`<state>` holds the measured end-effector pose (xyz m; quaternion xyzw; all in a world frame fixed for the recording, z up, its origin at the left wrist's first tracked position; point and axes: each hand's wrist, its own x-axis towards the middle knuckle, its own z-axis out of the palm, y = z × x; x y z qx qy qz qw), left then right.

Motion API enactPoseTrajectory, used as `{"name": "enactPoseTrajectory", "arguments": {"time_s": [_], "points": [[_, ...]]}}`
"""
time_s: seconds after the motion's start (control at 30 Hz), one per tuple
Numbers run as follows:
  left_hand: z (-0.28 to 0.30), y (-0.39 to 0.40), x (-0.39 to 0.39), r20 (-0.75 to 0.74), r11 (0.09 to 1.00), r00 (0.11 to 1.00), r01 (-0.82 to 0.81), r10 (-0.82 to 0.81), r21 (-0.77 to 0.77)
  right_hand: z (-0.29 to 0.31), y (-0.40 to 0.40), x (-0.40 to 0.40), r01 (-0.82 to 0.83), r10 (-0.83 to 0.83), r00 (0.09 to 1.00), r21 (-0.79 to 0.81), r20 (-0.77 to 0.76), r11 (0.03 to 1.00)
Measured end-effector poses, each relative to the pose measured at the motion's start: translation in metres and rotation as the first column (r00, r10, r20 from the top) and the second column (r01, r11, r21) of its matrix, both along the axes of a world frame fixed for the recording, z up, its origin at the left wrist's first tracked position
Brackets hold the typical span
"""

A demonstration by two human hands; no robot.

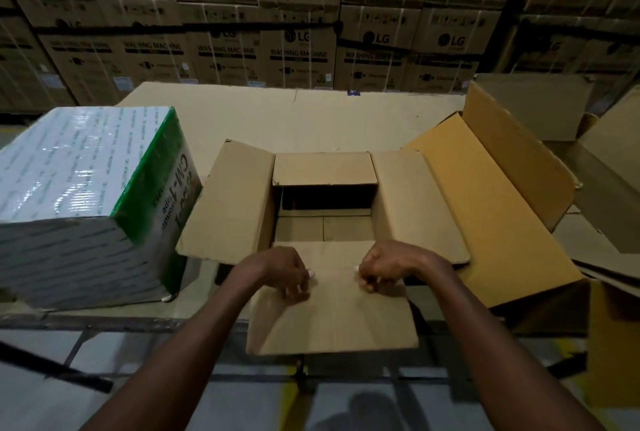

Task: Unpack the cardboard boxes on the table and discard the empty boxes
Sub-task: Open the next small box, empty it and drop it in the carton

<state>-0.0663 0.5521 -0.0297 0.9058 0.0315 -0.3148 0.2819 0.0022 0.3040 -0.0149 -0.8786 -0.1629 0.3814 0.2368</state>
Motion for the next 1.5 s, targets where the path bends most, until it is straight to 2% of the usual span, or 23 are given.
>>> {"name": "enactPoseTrajectory", "arguments": {"time_s": [0.1,0.2,0.37,0.43,0.57,0.67,0.83,1.0,1.13,1.27,1.33,1.4,1.5], "points": [[-0.029,-0.002,-0.006,0.002,0.997,1.0,0.02,-0.02,0.076,-0.032,0.002,-0.013,-0.022,0.023,1.0,-0.05,0.017,0.999],[-0.042,-0.003,-0.008,0.021,0.996,0.999,0.037,-0.039,0.081,-0.048,0.005,-0.021,-0.074,0.079,0.996,-0.11,0.044,0.991],[-0.055,-0.003,-0.012,0.069,0.99,0.995,0.062,-0.072,0.128,-0.06,0.002,-0.028,0.007,-0.002,0.998,-0.07,0.064,0.997],[-0.058,-0.005,-0.013,0.116,0.994,0.992,0.047,-0.058,0.095,-0.06,0.001,-0.025,0.002,0.002,0.997,-0.059,0.083,0.998],[-0.047,-0.012,-0.006,0.201,0.997,0.979,0.04,-0.025,-0.071,-0.055,0.0,-0.016,0.046,-0.049,0.994,0.037,0.1,0.998],[-0.034,-0.024,0.005,0.328,0.99,0.944,0.002,0.045,-0.141,-0.044,0.002,-0.001,0.057,-0.083,0.973,0.121,0.217,0.991],[-0.041,-0.025,0.045,0.537,0.984,0.824,-0.146,0.179,-0.105,-0.039,0.022,0.038,0.03,-0.083,0.901,0.129,0.425,0.991],[-0.053,-0.013,0.1,0.494,0.973,0.841,-0.226,0.22,-0.05,-0.051,0.047,0.102,-0.005,0.018,0.895,-0.03,0.445,1.0],[-0.066,0.002,0.144,0.428,0.975,0.886,-0.217,0.18,0.04,-0.063,0.063,0.143,-0.018,0.084,0.908,-0.161,0.411,0.987],[-0.078,0.02,0.171,0.377,0.976,0.912,-0.202,0.16,0.077,-0.075,0.07,0.161,-0.003,0.067,0.926,-0.169,0.371,0.986],[-0.082,0.029,0.18,0.417,0.97,0.893,-0.225,0.17,0.087,-0.077,0.072,0.165,0.01,0.041,0.918,-0.127,0.395,0.992],[-0.078,0.035,0.186,0.518,0.965,0.844,-0.233,0.142,0.116,-0.076,0.075,0.165,0.05,-0.02,0.881,-0.05,0.473,0.997],[-0.061,0.042,0.193,0.698,0.961,0.709,-0.25,0.1,0.115,-0.065,0.082,0.171,0.115,-0.124,0.779,0.055,0.615,0.992]]}}
